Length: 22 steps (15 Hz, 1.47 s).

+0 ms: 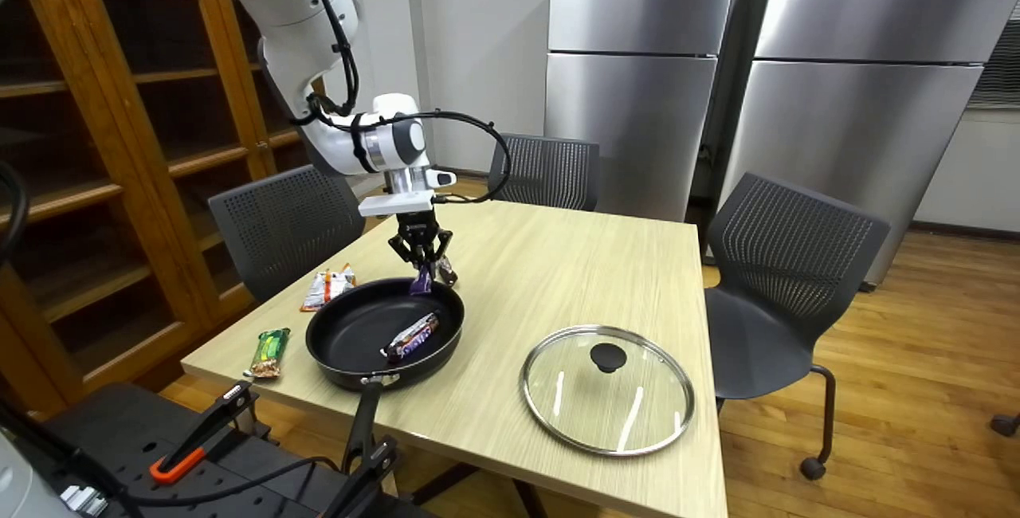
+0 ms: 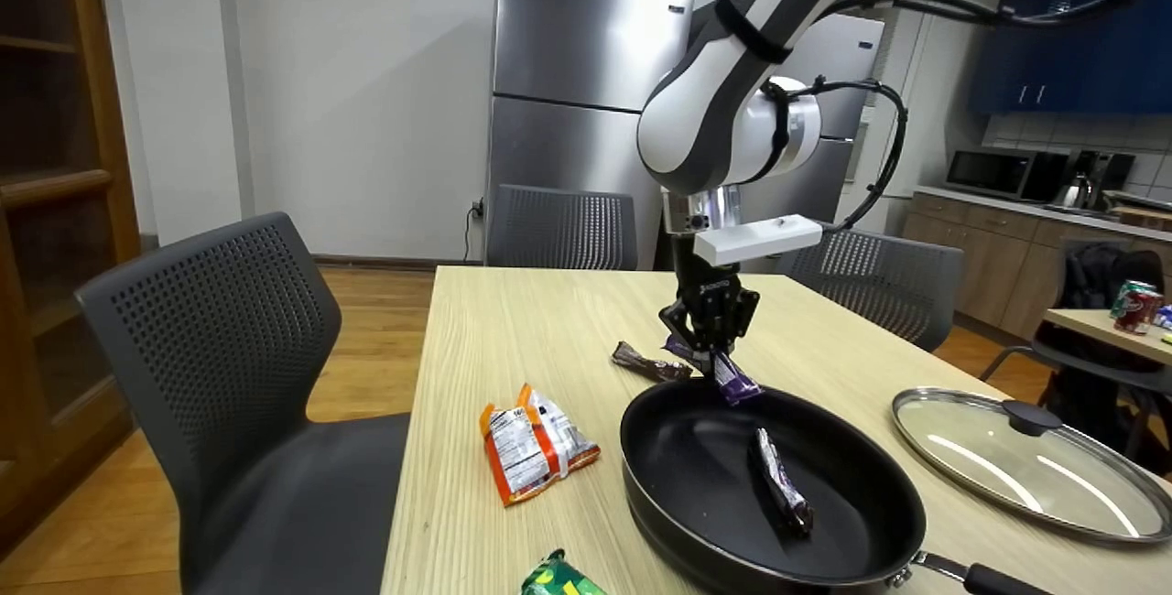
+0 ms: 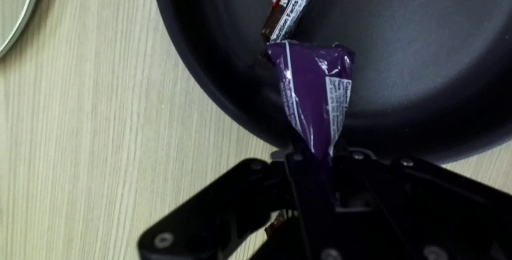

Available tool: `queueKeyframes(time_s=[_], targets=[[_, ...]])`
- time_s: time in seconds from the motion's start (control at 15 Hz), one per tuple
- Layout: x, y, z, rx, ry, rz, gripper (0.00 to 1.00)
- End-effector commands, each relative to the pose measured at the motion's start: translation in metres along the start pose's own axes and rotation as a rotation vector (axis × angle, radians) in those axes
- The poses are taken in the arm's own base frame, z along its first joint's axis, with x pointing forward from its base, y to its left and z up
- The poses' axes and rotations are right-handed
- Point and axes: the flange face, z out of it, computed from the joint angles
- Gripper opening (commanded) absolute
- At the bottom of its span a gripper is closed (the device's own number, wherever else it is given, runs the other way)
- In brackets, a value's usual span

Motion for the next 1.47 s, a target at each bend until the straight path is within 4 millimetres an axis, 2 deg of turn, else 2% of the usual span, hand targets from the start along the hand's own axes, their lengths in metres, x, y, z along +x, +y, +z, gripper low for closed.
queueKeyframes(time_s=[0.0, 0.33, 0.53, 0.8, 1.4], targets=[[-0.046, -0.012, -0.013, -0.027, 0.008, -0.016, 0.04], [-0.095, -0.024, -0.010, -0.051, -0.018, -0.072, 0.04], [-0.108, -0.030, -0.007, -0.064, -0.040, -0.097, 0.04], [-0.104, -0.038, 0.000, -0.080, -0.052, -0.087, 0.04], [-0.070, -0.049, 0.022, -0.104, -0.079, -0.065, 0.04]])
